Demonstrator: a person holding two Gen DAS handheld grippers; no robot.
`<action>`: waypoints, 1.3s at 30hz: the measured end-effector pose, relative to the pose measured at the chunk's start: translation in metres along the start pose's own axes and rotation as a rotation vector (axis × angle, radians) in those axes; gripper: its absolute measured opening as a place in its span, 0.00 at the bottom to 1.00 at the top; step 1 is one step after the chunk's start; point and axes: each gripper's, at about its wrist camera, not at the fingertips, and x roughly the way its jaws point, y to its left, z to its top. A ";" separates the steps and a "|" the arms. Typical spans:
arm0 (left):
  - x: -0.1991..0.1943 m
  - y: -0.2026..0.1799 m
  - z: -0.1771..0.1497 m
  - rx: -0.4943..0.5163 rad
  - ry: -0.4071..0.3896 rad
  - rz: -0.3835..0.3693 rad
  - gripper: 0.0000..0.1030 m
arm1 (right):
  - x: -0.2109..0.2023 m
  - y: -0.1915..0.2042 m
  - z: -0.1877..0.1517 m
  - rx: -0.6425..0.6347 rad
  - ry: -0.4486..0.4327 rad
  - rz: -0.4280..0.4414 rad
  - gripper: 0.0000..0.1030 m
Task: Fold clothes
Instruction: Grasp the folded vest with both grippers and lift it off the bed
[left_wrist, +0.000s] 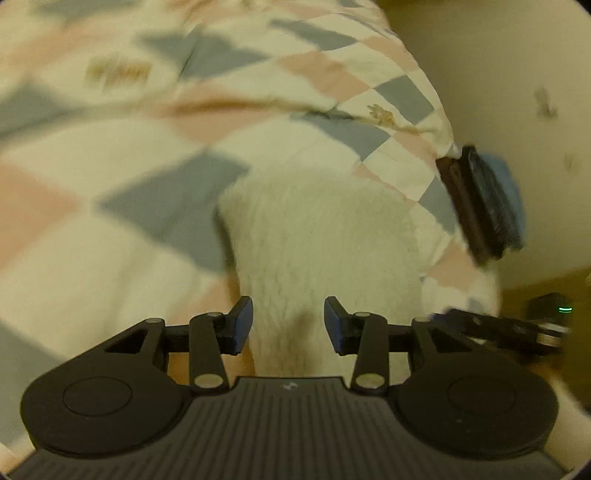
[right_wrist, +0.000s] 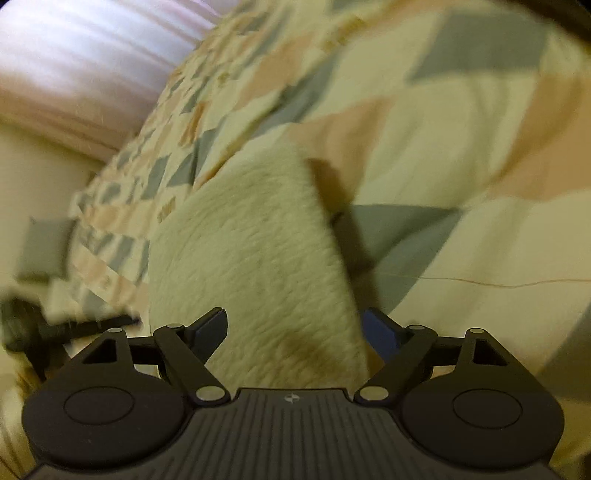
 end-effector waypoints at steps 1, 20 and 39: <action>0.005 0.007 -0.005 -0.028 0.014 -0.035 0.45 | 0.007 -0.010 0.006 0.017 0.011 0.035 0.82; 0.053 0.003 -0.032 -0.219 -0.130 -0.069 0.44 | 0.095 -0.024 0.061 0.125 0.265 0.302 0.31; 0.140 -0.380 0.066 0.028 -0.309 -0.417 0.45 | -0.310 -0.082 0.286 -0.064 -0.074 0.153 0.30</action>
